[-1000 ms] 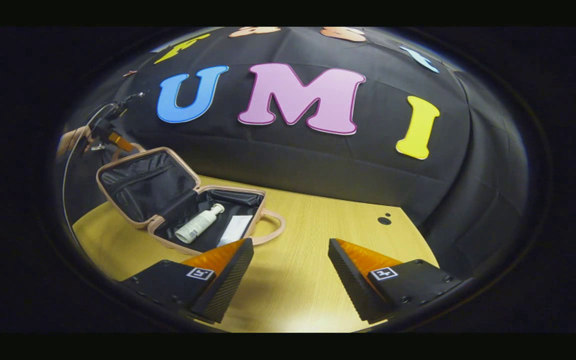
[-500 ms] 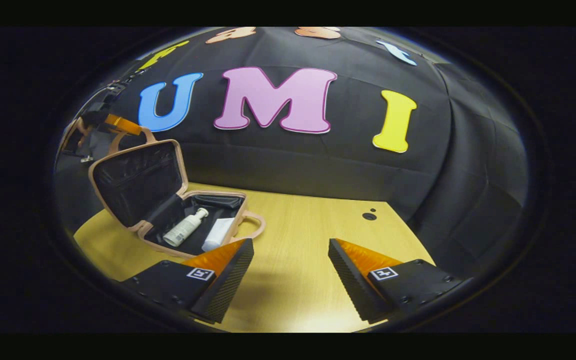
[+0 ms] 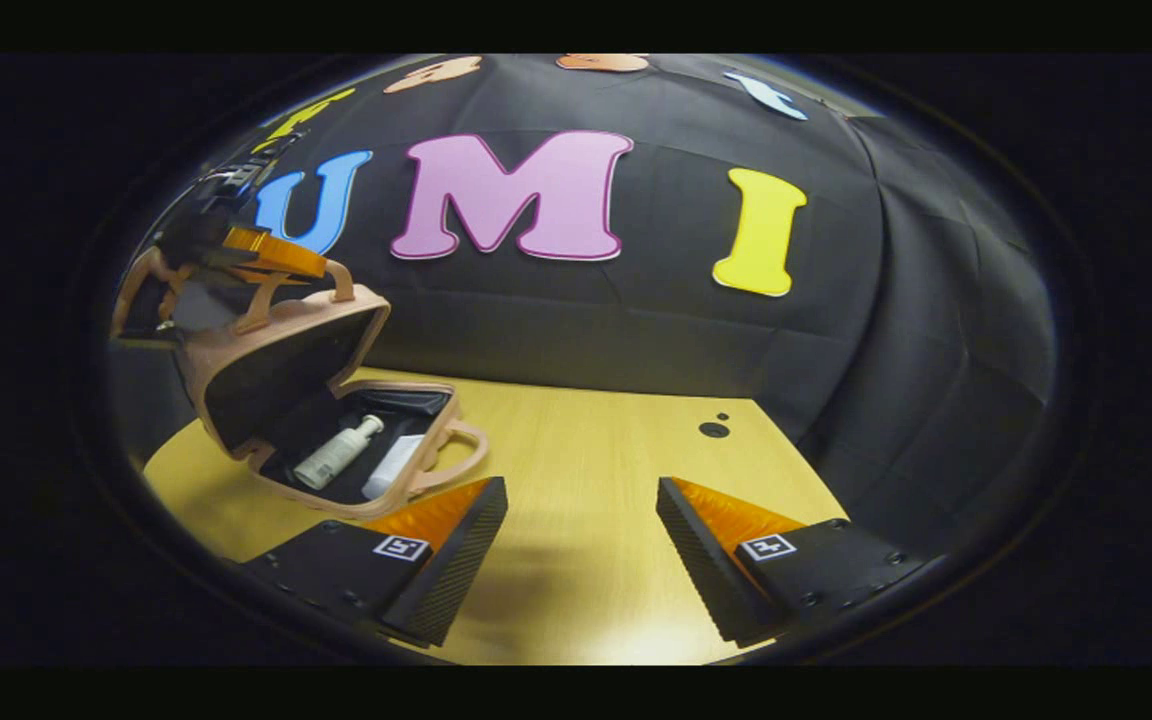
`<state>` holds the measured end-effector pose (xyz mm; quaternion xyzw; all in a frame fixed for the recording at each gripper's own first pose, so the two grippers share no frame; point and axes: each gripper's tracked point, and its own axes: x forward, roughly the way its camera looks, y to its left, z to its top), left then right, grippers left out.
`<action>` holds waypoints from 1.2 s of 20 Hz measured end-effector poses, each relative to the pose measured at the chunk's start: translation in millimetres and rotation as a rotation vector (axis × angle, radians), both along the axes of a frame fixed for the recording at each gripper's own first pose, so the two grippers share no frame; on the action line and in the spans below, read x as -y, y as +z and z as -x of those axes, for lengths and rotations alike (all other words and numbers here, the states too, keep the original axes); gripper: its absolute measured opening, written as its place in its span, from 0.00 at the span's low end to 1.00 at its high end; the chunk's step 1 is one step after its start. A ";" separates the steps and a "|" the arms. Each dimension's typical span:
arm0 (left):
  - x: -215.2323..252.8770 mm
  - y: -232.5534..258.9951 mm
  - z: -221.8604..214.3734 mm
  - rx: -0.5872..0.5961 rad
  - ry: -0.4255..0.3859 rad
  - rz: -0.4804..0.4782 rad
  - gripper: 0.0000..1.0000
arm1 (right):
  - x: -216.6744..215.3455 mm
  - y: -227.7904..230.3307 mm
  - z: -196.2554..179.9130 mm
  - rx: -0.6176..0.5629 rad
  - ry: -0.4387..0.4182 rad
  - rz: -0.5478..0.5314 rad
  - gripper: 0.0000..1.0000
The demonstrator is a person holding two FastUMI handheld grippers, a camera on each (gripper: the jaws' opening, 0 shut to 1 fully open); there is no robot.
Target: First open the suitcase, pack the skin care products into it, and then close the suitcase.
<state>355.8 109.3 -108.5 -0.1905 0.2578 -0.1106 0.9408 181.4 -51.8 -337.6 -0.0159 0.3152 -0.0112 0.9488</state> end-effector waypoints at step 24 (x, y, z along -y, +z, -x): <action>96.2 74.6 85.9 0.297 0.071 -0.221 0.93 | 28.9 148.2 -8.5 0.242 -0.053 0.001 0.96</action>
